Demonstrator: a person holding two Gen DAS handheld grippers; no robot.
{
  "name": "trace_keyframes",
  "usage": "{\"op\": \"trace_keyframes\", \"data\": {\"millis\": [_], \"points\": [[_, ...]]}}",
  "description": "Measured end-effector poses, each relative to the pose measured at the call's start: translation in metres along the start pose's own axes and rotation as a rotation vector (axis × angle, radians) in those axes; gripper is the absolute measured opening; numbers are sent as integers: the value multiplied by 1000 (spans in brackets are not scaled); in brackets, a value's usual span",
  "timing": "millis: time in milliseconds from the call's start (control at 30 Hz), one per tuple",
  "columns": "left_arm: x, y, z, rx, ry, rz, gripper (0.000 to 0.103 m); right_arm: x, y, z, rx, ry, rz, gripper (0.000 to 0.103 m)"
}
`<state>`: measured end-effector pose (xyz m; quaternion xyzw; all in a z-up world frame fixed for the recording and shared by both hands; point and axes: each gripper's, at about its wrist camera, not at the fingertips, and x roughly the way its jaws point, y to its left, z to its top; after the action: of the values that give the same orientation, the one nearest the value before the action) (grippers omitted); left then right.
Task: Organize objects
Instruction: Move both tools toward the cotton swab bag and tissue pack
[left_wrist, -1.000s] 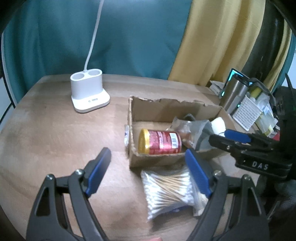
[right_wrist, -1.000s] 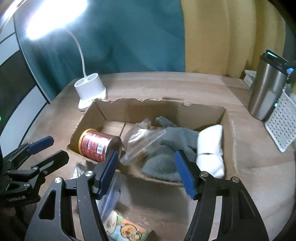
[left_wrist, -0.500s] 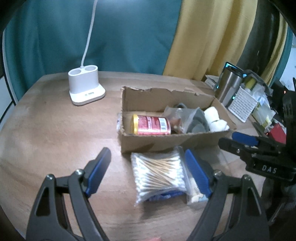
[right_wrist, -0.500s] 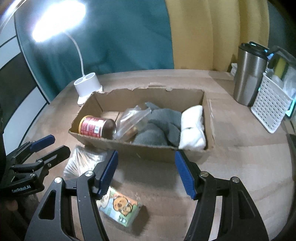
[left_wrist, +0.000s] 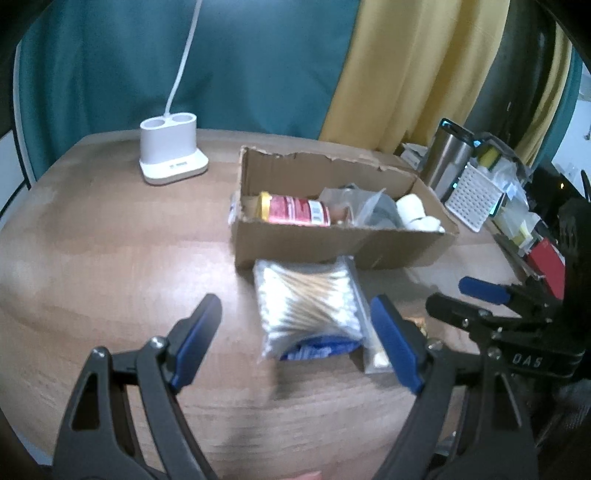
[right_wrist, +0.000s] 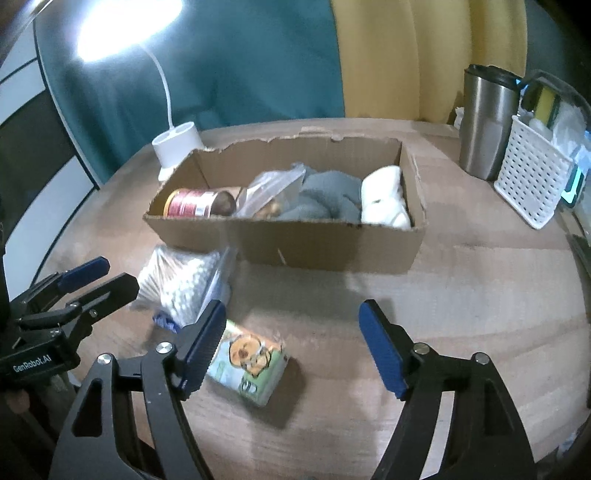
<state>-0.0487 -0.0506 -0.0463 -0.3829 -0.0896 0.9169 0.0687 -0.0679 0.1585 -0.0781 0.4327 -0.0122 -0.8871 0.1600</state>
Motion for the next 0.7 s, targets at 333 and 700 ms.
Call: {"op": "trace_keyframes", "data": {"millis": [333,700], "points": [[-5,16,-17,-10,14,-4,85,9,20,-21,-9,42,14,78],[-1,23,-23,-20,26,16,94,25,37,-30,-47,79,34,78]]}}
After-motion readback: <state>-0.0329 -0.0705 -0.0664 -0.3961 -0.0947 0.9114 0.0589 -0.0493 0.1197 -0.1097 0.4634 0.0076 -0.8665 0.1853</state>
